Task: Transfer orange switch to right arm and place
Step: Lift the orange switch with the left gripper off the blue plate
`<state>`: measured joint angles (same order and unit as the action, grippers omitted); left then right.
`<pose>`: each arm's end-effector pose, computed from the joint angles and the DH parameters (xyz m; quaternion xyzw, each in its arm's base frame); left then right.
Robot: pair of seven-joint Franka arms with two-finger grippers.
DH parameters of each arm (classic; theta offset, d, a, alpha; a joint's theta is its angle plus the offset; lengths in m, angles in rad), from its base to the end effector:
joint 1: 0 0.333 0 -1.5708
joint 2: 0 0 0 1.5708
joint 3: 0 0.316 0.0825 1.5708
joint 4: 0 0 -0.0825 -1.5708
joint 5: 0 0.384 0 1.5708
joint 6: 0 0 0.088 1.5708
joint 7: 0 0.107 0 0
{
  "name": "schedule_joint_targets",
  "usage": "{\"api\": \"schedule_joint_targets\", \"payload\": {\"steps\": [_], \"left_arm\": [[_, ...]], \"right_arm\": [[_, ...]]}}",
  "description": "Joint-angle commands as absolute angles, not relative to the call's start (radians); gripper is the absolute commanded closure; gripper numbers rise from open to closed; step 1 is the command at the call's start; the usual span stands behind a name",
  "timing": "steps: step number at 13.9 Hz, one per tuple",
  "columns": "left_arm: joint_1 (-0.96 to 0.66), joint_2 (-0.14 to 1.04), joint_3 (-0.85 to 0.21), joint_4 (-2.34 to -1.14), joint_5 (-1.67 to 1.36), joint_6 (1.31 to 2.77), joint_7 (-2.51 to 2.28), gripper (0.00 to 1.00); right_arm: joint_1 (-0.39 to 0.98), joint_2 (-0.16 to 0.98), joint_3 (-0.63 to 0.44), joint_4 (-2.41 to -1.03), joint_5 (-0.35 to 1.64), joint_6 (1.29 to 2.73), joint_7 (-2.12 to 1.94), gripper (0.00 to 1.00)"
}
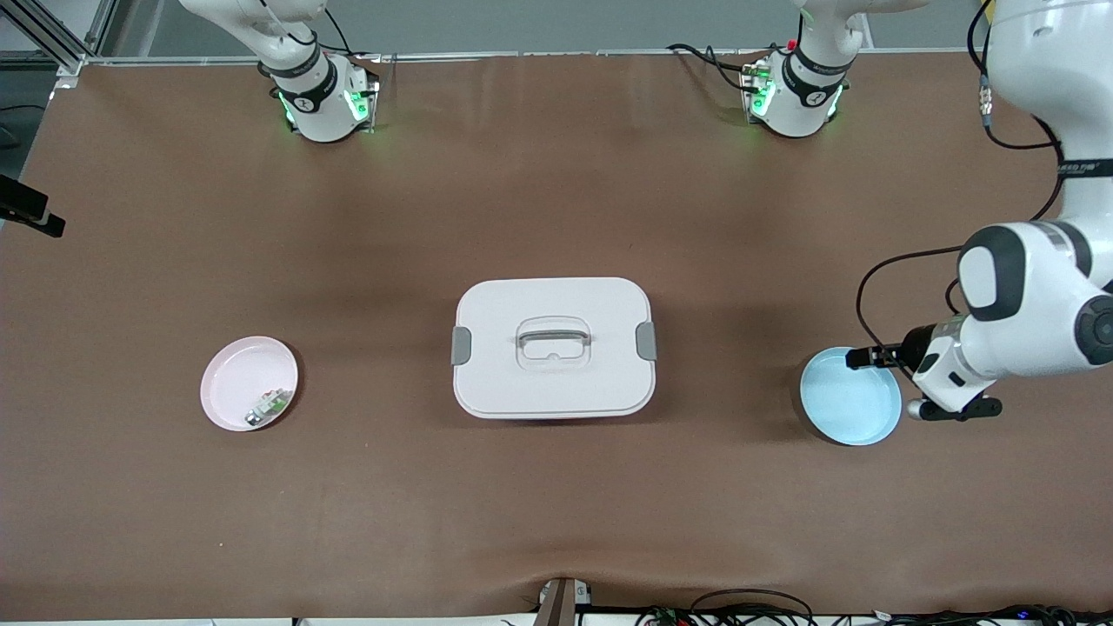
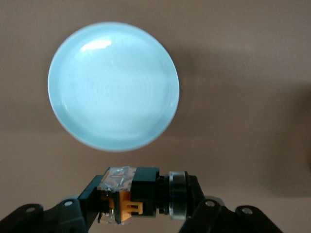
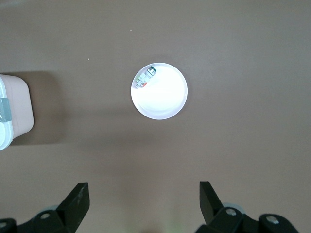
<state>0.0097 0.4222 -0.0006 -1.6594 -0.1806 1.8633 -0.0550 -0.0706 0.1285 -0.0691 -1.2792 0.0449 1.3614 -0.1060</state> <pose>0.6435 -0.0080 0.3493 0.9883 0.0670 -0.1104 0.0806 0.5663 -0.0707 0.6689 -0.9995 0.0125 0.0207 0.0203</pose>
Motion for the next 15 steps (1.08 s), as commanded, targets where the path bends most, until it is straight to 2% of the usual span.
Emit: {"api": "schedule_joint_targets", "payload": {"steps": [1, 4, 7, 12, 15], "left_arm": [[0.011, 0.355, -0.037, -1.632, -0.212, 1.737, -0.178, 0.67], [0.014, 0.292, -0.046, -1.582, -0.329, 1.613, -0.267, 0.67], [0.005, 0.227, -0.052, -1.543, -0.423, 1.551, -0.404, 0.67], [0.006, 0.219, -0.165, -1.448, -0.538, 1.545, -0.746, 0.67], [-0.015, 0.23, -0.236, -1.425, -0.629, 1.61, -0.972, 0.67]], "right_arm": [[-0.084, 0.106, -0.064, -1.302, 0.045, 1.367, -0.118, 0.0], [-0.097, 0.109, -0.064, -1.301, 0.045, 1.371, -0.118, 0.0], [-0.097, 0.109, -0.064, -1.298, 0.046, 1.376, -0.118, 0.0], [-0.126, 0.112, -0.063, -1.299, 0.063, 1.408, -0.117, 0.0], [-0.127, 0.117, -0.061, -1.293, 0.074, 1.416, -0.112, 0.0]]}}
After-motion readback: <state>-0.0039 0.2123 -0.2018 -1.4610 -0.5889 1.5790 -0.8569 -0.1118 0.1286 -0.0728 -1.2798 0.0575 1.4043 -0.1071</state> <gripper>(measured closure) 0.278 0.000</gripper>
